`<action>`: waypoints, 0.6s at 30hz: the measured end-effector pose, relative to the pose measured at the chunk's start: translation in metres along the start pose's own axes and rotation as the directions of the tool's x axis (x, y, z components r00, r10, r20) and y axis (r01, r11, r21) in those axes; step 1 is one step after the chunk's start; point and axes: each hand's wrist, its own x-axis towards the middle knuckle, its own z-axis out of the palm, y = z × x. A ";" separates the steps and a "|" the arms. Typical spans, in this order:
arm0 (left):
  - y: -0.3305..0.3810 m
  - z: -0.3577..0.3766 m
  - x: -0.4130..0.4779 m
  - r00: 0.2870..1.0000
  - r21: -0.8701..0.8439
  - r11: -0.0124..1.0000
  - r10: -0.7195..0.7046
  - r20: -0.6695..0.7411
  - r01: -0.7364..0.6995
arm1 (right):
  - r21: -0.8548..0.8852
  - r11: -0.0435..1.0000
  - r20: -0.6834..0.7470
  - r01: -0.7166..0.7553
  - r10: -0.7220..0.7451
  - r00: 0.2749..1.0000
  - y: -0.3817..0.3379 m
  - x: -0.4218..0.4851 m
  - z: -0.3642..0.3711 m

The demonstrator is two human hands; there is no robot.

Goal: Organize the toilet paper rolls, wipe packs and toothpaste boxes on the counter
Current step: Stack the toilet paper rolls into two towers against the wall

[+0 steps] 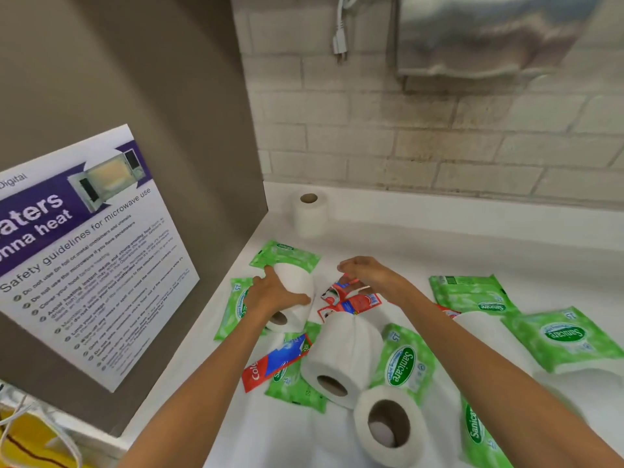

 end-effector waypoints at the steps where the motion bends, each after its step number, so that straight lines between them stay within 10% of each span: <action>1: -0.001 0.000 0.000 1.000 -0.004 1.000 0.003 0.000 -0.003 | 0.006 1.000 0.000 0.000 0.000 1.000 0.000 -0.001 -0.001; 8: 0.000 -0.012 0.006 1.000 -0.261 0.965 -0.016 -0.018 0.011 | 0.084 0.996 0.011 0.026 -0.027 1.000 0.006 0.002 -0.009; 18: 0.043 -0.032 -0.008 0.920 -0.808 0.582 0.359 0.154 -0.093 | 0.372 0.927 0.210 0.040 -0.126 0.969 0.005 0.015 -0.022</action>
